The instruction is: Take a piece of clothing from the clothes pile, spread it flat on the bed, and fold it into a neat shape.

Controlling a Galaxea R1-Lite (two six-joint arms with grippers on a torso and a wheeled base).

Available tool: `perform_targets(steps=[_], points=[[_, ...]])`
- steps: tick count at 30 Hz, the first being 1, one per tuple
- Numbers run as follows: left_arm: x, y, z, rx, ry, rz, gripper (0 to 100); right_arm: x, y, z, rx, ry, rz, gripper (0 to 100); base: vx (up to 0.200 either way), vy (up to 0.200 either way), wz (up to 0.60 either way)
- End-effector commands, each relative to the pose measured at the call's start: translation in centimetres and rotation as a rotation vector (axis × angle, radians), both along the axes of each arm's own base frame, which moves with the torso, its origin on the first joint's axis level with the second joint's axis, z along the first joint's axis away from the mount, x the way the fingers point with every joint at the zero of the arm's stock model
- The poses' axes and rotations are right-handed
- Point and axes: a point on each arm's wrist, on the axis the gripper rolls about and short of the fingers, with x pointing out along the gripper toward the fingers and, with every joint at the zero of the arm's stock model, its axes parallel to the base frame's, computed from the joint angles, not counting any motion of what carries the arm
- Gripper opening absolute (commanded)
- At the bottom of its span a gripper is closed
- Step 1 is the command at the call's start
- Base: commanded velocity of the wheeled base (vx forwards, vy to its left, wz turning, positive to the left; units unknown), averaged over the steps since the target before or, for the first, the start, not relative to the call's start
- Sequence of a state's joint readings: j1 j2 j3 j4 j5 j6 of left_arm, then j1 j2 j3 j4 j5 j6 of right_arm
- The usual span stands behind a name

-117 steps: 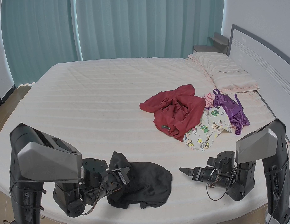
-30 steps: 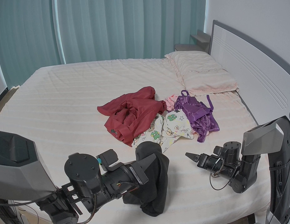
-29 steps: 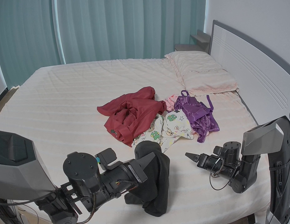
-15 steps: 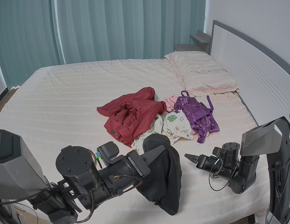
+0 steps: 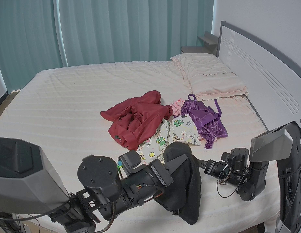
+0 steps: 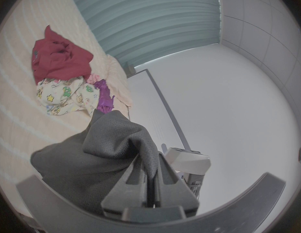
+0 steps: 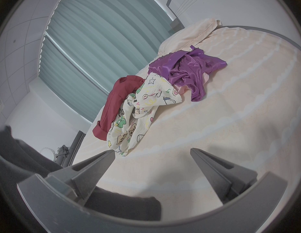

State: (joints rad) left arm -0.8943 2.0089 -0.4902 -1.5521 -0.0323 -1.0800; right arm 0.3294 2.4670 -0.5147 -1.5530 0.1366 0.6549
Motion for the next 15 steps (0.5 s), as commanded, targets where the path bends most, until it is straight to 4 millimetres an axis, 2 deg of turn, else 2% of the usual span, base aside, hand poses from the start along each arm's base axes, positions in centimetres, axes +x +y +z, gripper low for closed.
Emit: perform_targets(steps=[1, 6, 15], points=[[0.8, 0.4, -2.6, 0.049, 0.072, 0.036, 0, 0.1, -0.1, 0.2, 0.005, -0.012, -0.006, 100, 0.0, 0.0, 0.0], [2.0, 3.7, -4.0, 0.14, 0.098, 0.137, 0, 0.0, -0.2, -0.3, -0.001, 0.001, -0.009, 100, 0.0, 0.0, 0.0], [1.8, 8.3, -7.0, 0.299, 0.201, 0.24, 0, -0.2, -0.1, -0.3, -0.002, 0.005, -0.004, 100, 0.0, 0.0, 0.0]])
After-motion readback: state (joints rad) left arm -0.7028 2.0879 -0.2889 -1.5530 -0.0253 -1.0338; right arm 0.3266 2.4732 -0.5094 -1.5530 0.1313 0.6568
